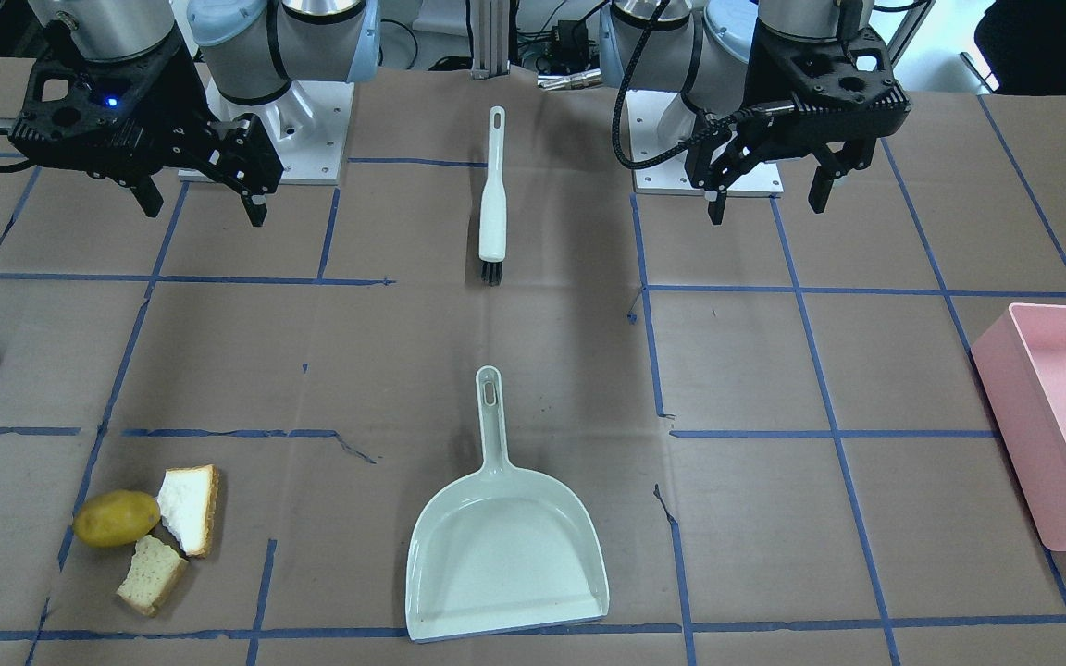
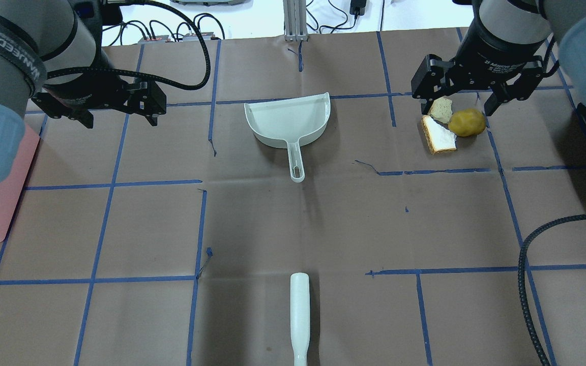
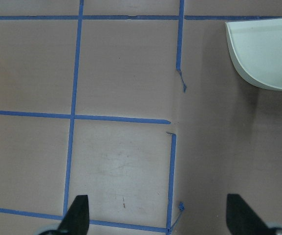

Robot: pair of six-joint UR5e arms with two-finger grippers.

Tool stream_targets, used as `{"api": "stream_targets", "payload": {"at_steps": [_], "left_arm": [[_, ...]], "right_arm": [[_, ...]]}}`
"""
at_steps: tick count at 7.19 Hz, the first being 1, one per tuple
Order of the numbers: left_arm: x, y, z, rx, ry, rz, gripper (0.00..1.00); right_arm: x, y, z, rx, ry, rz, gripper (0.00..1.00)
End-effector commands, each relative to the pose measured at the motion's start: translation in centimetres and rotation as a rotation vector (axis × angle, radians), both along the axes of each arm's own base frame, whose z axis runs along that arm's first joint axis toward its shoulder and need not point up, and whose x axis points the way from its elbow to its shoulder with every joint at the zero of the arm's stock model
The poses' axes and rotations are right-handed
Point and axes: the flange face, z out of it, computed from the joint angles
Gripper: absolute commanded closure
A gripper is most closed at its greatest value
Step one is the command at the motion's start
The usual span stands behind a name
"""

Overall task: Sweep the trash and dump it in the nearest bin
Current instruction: 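Move the left gripper down toward the white brush handle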

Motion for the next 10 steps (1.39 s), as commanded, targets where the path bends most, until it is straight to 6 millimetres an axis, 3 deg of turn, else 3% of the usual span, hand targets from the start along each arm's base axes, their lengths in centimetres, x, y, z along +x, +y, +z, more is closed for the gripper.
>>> {"api": "stream_targets", "payload": {"at_steps": [1, 5, 7, 9, 10], "left_arm": [[0.0, 0.0, 0.0, 0.003, 0.000, 0.000, 0.00], [-0.5, 0.9, -1.0, 0.031, 0.020, 0.055, 0.00], [-1.8, 6.6, -3.0, 0.039, 0.130, 0.114, 0.01], [-5.1, 12.2, -7.7, 0.027, 0.155, 0.110, 0.03], [-6.7, 13.2, -9.2, 0.003, 0.172, 0.109, 0.03]], "right_arm": [[0.1, 0.0, -0.4, 0.007, -0.005, 0.000, 0.00], [0.0, -0.4, -1.1, 0.022, -0.002, 0.000, 0.00], [0.0, -0.4, -1.1, 0.024, -0.001, 0.000, 0.00], [0.0, -0.4, -1.1, 0.024, -0.002, 0.000, 0.00], [0.0, -0.4, -1.1, 0.024, -0.002, 0.000, 0.00]]}}
